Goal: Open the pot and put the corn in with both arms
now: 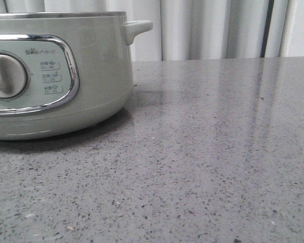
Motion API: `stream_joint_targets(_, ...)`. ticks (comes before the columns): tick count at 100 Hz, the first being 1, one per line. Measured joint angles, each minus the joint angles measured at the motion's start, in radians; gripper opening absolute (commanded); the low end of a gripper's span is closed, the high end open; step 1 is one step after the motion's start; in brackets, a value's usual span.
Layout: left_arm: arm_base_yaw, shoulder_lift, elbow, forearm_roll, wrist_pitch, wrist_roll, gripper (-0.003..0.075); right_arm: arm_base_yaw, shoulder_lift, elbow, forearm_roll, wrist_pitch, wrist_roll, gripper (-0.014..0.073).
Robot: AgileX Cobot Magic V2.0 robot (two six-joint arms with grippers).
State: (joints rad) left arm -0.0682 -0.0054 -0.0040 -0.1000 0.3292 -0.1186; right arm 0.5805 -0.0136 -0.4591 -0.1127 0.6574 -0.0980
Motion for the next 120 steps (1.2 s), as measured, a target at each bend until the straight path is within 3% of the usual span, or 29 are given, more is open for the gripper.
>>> stream_joint_targets(17, 0.000, 0.000, 0.000, 0.000, 0.000, 0.000, -0.0020, -0.151, 0.000, 0.065, -0.031, 0.059, 0.000, -0.0044)
stream_joint_targets(41, 0.000, 0.000, 0.000, 0.000, 0.000, 0.001, -0.0020, -0.392, 0.000, 0.155, -0.024, -0.052, -0.002, -0.0044)
stream_joint_targets(67, 0.000, 0.000, 0.000, 0.000, 0.000, 0.001, -0.0020, -0.547, 0.000, 0.362, 0.113, -0.498, -0.002, -0.0044)
stream_joint_targets(77, 0.000, 0.000, 0.000, 0.000, 0.000, 0.001, -0.0020, -0.567, 0.000, 0.452, 0.120, -0.596, -0.002, -0.0044)
stream_joint_targets(120, 0.000, 0.000, 0.000, 0.000, 0.000, 0.001, -0.0020, -0.575, 0.000, 0.470, 0.126, -0.337, -0.003, -0.0044)
